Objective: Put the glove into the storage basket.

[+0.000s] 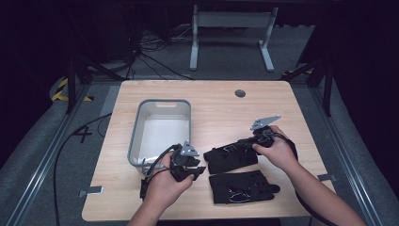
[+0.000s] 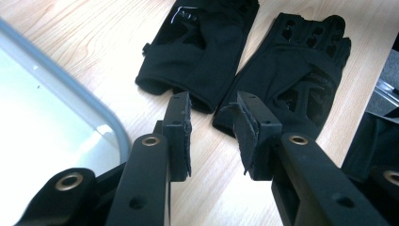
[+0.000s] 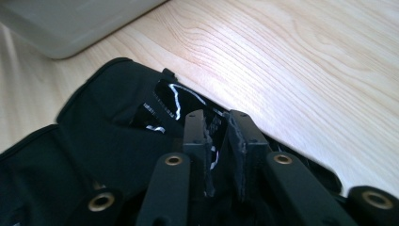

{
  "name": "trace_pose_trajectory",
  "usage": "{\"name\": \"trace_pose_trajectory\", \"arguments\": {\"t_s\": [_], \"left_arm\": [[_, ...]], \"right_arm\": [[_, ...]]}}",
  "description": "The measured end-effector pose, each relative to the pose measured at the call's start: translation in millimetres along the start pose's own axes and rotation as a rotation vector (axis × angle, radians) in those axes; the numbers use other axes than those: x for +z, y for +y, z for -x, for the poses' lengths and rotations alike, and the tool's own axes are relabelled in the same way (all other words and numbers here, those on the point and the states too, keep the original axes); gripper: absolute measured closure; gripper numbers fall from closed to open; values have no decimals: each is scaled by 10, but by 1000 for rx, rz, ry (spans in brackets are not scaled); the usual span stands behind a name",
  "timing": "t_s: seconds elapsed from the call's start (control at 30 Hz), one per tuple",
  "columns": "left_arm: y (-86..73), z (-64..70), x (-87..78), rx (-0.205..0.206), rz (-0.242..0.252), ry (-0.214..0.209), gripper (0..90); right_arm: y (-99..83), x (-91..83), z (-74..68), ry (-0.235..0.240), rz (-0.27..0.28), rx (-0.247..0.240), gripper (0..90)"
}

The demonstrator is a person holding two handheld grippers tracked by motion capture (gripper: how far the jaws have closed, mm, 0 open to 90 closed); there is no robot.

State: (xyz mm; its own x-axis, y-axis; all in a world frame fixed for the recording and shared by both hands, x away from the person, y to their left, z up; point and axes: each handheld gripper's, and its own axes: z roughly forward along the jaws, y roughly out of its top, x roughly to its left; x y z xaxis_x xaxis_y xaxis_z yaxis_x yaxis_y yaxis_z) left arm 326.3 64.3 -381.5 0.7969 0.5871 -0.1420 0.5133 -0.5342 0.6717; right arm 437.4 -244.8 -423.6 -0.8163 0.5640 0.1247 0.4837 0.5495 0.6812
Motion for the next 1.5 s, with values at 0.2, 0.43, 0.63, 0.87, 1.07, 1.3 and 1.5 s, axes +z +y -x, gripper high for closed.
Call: {"name": "trace_pose_trajectory", "arguments": {"t_s": [0.2,0.43,0.63,0.87,1.07,1.3,1.5], "left_arm": [[-71,-11,-71,-20,7,3,670],[-115,-28,-96,-36,8,8,670],[-103,-22,-98,-31,6,10,693],[-90,-10,-92,-23,6,6,688],[-94,-22,-122,-23,12,7,688],[-85,-37,-137,-29,24,6,681],[-38,-10,-133,-15,30,2,679]], "right_arm": [[107,237,87,0,-65,-22,735],[124,367,160,7,-113,-32,696],[135,400,160,1,-128,-84,717],[160,414,148,-7,-144,-86,838],[179,400,102,-32,-152,-112,878],[217,120,-68,-55,-31,-185,879],[168,-190,-280,-65,62,-271,878]]}}
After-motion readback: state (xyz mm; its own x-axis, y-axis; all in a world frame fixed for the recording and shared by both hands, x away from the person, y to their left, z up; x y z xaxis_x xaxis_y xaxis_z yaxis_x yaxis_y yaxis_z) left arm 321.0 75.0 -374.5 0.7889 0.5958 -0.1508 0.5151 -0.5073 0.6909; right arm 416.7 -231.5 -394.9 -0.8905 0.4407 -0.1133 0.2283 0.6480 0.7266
